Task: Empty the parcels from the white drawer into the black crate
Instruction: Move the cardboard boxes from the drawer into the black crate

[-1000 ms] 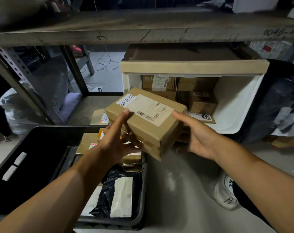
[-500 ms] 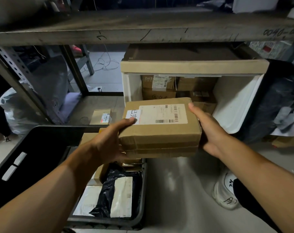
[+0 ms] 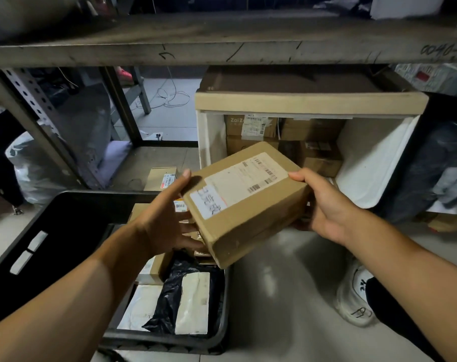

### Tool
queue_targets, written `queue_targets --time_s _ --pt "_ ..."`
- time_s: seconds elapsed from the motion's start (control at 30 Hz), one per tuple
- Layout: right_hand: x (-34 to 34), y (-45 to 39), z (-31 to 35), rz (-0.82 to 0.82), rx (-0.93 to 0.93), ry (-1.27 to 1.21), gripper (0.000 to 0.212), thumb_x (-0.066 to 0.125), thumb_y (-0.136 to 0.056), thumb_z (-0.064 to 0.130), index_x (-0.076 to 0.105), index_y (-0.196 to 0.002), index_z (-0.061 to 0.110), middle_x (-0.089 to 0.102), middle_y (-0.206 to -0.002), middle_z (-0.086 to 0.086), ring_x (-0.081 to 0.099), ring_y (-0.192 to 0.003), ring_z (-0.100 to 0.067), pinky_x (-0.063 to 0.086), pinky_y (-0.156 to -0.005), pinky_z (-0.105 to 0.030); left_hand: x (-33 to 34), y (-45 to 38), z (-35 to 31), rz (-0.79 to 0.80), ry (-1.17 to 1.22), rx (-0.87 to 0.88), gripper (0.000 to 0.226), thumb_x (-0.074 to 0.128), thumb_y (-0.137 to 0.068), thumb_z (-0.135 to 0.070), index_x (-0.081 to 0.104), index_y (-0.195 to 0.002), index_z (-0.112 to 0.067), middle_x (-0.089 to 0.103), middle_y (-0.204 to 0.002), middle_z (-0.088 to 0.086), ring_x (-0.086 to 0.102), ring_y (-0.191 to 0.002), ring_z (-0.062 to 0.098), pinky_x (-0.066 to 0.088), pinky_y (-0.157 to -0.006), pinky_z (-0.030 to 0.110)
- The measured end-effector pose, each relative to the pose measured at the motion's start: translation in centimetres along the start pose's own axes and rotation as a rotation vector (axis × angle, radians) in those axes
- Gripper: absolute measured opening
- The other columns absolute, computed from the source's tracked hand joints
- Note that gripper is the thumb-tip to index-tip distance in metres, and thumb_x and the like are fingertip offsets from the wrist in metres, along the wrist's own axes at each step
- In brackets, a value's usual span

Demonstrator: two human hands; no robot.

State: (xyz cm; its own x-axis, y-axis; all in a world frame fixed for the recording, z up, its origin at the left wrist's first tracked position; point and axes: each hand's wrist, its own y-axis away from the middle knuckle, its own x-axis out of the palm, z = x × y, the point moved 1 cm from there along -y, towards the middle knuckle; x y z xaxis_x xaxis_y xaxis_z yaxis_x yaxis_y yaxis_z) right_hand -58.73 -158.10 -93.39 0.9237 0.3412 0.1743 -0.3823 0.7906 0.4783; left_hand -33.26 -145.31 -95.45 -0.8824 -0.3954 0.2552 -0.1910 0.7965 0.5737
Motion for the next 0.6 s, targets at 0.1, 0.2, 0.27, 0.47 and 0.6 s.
queue_targets --time_s 0.1,0.2,0.27,0.47,0.6 --pt "0.4 -0.2 -0.1 -0.002 -0.032 -0.034 0.025 0.07 -0.087 0.042 0.069 -0.107 0.027 0.071 -0.106 -0.006 0.063 -0.105 -0.026 0.055 -0.094 -0.048 0.4 0.4 -0.2 -0.027 0.01 -0.013 0.064 0.065 -0.075 -0.06 0.061 -0.126 -0.021 0.063 -0.126 0.023 0.063 -0.112 0.043 0.057 -0.079 0.059" --pt "0.8 -0.6 -0.2 -0.064 -0.118 -0.124 0.041 0.076 -0.085 0.041 0.064 -0.119 0.022 0.071 -0.116 -0.006 0.065 -0.112 -0.028 0.058 -0.089 -0.053 0.6 0.6 0.0 -0.042 0.07 0.015 0.057 0.069 -0.077 -0.05 0.062 -0.123 -0.018 0.059 -0.128 0.023 0.057 -0.117 0.042 0.056 -0.077 0.063" --pt "1.5 -0.9 -0.5 -0.087 -0.153 -0.147 0.042 0.076 -0.086 0.037 0.061 -0.121 0.02 0.072 -0.114 -0.006 0.067 -0.11 -0.027 0.059 -0.087 -0.052 0.3 0.5 0.4 -0.05 0.123 0.024 0.052 0.068 -0.084 -0.046 0.06 -0.126 -0.017 0.059 -0.129 0.022 0.055 -0.12 0.041 0.053 -0.081 0.068" --pt "4.1 -1.6 -2.6 0.073 -0.09 -0.032 0.041 0.076 -0.08 0.052 0.063 -0.117 0.041 0.071 -0.122 -0.004 0.064 -0.118 -0.036 0.044 -0.102 -0.066 -1.0 1.8 1.5 -0.003 0.087 -0.031 0.053 0.068 -0.075 -0.045 0.063 -0.12 -0.017 0.062 -0.122 0.022 0.062 -0.112 0.043 0.054 -0.088 0.059" --pt "6.3 -1.6 -3.2 0.128 -0.072 0.002 0.035 0.068 -0.089 0.048 0.06 -0.122 0.039 0.069 -0.125 -0.004 0.065 -0.116 -0.032 0.051 -0.099 -0.056 -3.4 3.1 1.8 -0.004 0.044 -0.044 0.075 0.077 -0.062 -0.051 0.063 -0.125 -0.013 0.058 -0.125 0.026 0.065 -0.107 0.044 0.057 -0.076 0.052"
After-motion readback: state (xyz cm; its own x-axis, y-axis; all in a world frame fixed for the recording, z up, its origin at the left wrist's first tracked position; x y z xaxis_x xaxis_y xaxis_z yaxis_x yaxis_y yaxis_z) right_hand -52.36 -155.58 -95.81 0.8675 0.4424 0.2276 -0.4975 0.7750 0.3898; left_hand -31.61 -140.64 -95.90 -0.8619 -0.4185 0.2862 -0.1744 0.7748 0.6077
